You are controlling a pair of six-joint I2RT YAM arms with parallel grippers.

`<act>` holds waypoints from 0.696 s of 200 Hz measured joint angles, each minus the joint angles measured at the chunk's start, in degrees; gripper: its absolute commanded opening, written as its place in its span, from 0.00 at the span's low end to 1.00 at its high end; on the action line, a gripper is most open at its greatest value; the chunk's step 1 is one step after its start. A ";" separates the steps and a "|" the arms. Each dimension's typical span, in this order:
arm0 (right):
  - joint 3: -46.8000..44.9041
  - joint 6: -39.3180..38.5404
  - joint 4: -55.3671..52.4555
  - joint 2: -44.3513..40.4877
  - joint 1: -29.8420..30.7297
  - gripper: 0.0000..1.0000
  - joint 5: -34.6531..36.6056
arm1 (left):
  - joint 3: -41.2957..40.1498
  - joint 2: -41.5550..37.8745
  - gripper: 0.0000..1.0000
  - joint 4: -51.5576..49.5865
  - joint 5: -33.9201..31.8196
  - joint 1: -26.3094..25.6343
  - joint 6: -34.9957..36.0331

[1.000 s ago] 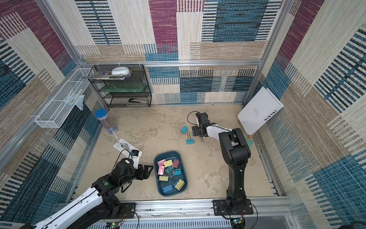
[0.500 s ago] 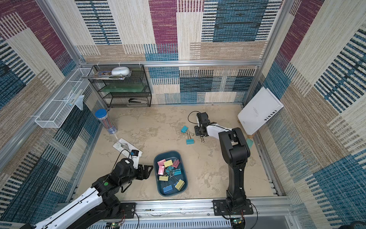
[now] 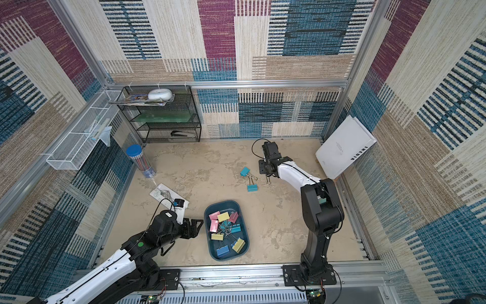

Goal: Put the binder clips in the storage box
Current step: Pick up the binder clip at the center of the board, then place the binder clip in the storage box.

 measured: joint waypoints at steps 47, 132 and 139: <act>-5.11 13.20 -3.69 -6.69 17.00 0.36 -0.37 | -0.33 -1.22 0.82 -0.04 0.00 0.00 0.00; -8.55 27.78 -4.79 -6.40 33.55 0.35 5.84 | -1.40 -5.35 0.83 -0.37 1.44 0.00 0.46; -9.07 28.26 -4.87 -6.12 33.79 0.35 6.12 | -1.57 -5.75 0.83 -0.39 1.44 0.00 0.46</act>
